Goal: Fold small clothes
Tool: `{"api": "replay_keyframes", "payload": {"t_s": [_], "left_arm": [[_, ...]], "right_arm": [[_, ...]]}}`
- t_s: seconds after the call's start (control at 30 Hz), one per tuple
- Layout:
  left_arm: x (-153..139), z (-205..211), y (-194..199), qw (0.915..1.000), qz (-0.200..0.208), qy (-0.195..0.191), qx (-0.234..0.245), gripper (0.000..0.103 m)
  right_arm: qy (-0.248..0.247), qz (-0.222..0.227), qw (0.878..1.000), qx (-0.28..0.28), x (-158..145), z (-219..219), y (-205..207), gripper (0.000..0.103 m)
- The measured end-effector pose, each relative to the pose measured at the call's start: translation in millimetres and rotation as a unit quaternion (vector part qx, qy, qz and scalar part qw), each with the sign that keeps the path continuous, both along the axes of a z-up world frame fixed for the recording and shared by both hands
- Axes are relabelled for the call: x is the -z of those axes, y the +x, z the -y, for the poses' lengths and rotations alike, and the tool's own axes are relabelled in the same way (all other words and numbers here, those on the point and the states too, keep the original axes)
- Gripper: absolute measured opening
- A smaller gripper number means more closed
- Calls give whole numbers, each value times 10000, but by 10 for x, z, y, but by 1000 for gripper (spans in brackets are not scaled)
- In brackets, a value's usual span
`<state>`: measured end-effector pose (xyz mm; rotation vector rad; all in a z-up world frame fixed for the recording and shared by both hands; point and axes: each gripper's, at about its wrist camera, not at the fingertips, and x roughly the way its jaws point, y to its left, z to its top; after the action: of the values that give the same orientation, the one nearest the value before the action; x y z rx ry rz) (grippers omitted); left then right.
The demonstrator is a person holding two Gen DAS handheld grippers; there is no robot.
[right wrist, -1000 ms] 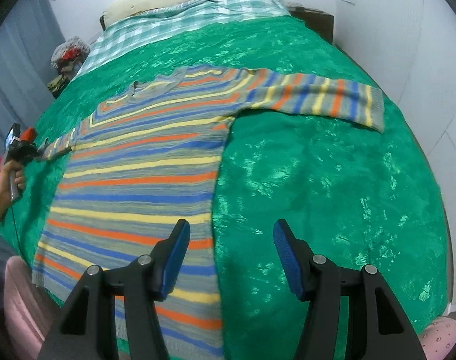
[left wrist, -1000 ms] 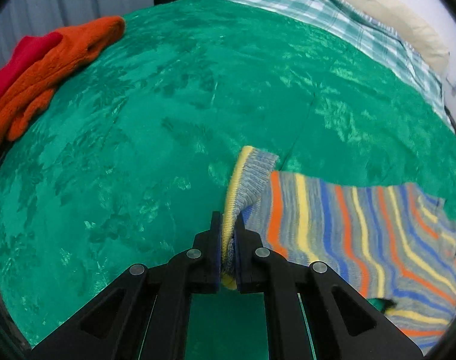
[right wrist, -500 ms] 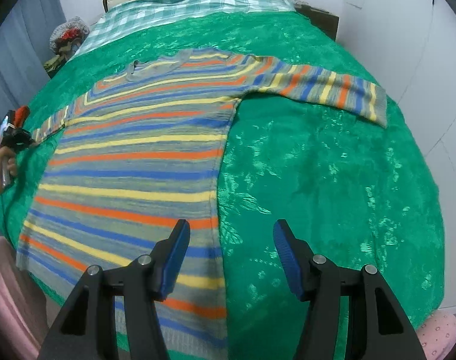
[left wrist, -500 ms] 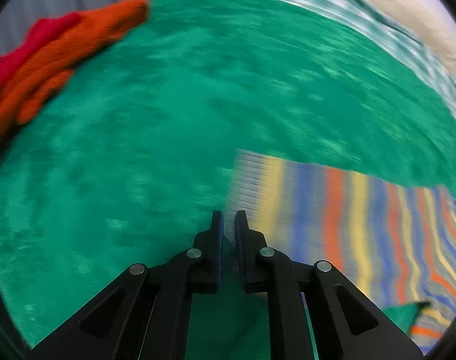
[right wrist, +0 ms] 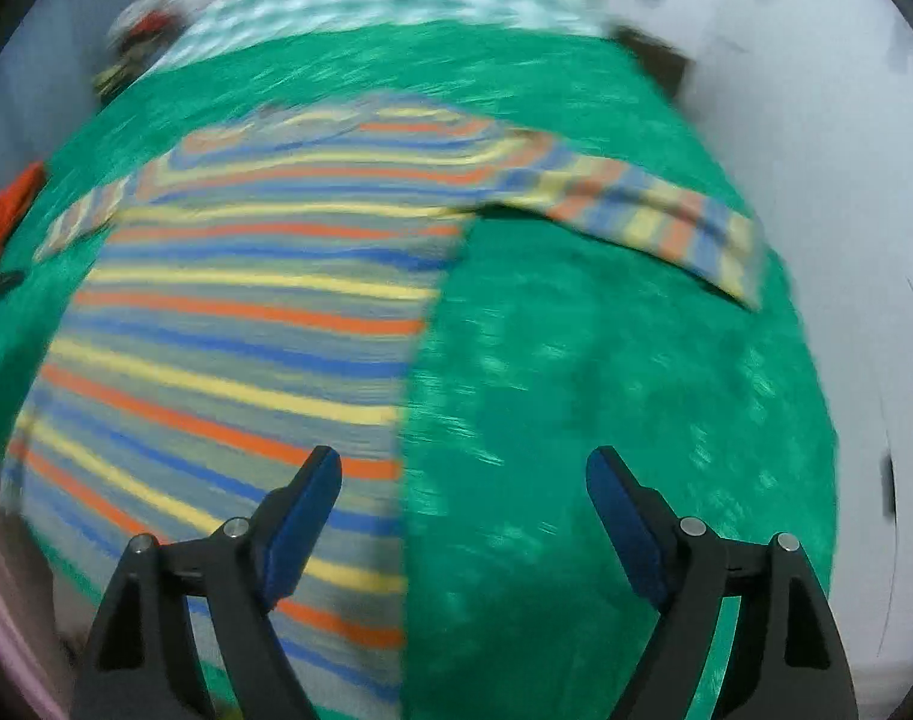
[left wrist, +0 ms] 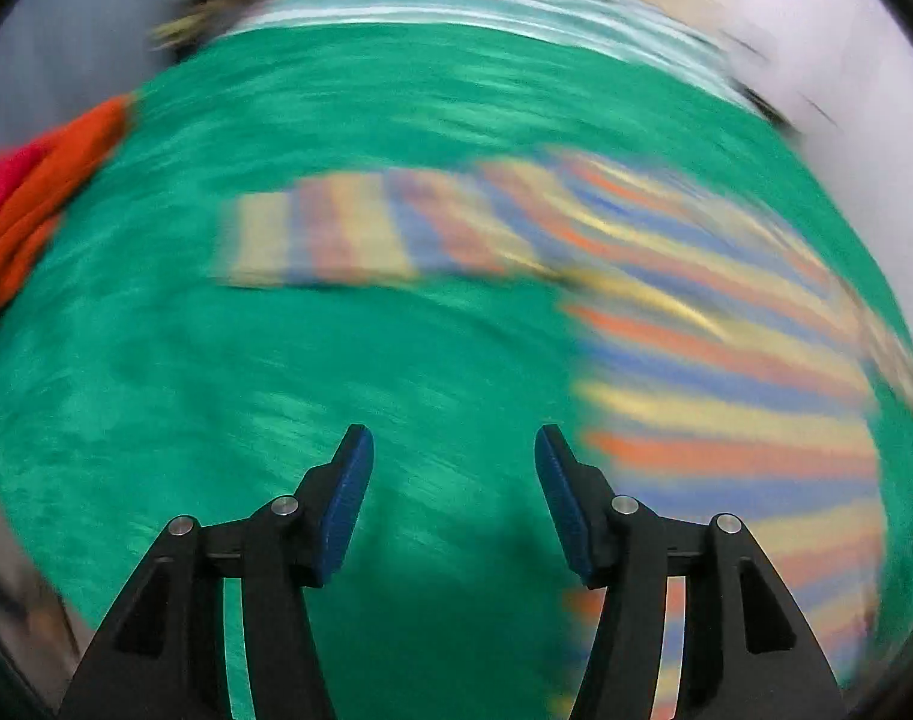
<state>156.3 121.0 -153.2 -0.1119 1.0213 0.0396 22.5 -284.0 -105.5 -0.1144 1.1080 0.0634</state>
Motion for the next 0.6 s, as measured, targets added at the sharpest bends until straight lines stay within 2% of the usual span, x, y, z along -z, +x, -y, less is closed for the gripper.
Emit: {"api": "replay_keyframes", "payload": {"t_s": [0.03, 0.07, 0.1, 0.13, 0.17, 0.23, 0.3, 0.33, 0.37, 0.4, 0.43, 0.47, 0.5, 0.53, 0.57, 0.6], "left_arm": [[55, 353, -116, 9985, -88, -32, 530, 53], [129, 575, -204, 9960, -205, 13, 864, 49], [218, 747, -292, 9932, -342, 119, 1108, 40], [285, 825, -358, 9914, -458, 189, 1214, 33], [408, 900, -478, 9885, -697, 238, 1317, 31], [527, 833, -706, 9865, -964, 246, 1303, 30], [453, 726, -899, 9867, -982, 244, 1269, 30], [369, 645, -976, 9884, -925, 220, 1183, 33], [257, 523, -1054, 9916, -790, 169, 1007, 42], [222, 458, -1064, 9932, -736, 187, 884, 72], [190, 364, -1094, 9954, -640, 218, 674, 89], [190, 293, -1111, 9971, -548, 198, 496, 88], [251, 281, -1083, 9967, -638, 158, 467, 83], [360, 290, -1052, 9950, -865, 77, 496, 57], [488, 330, -1009, 9917, -1134, -107, 588, 43], [519, 364, -973, 9906, -1199, -145, 645, 27]], "right_arm": [[193, -184, 9993, -273, 39, -99, 50, 83], [413, -287, 9978, -439, 87, -172, 68, 81], [537, -393, 9964, -526, 144, -218, 75, 81], [585, -569, 9950, -570, 228, -256, 75, 81], [560, -910, 9929, -513, 371, -272, 46, 80], [570, -1234, 9900, -365, 496, -216, -73, 80], [473, -1435, 9880, -332, 520, -128, -316, 80], [422, -1463, 9878, -317, 504, -83, -417, 80], [429, -1423, 9886, -224, 450, 1, -549, 80], [521, -1369, 9891, -118, 409, 71, -624, 80], [669, -1330, 9889, 7, 382, 141, -675, 80], [1001, -1324, 9859, 208, 379, 247, -718, 80], [1226, -1356, 9826, 328, 410, 307, -724, 80], [1414, -1414, 9789, 421, 462, 340, -731, 80], [1591, -1505, 9746, 474, 541, 358, -710, 73], [1795, -1630, 9691, 455, 654, 351, -689, 65]]}}
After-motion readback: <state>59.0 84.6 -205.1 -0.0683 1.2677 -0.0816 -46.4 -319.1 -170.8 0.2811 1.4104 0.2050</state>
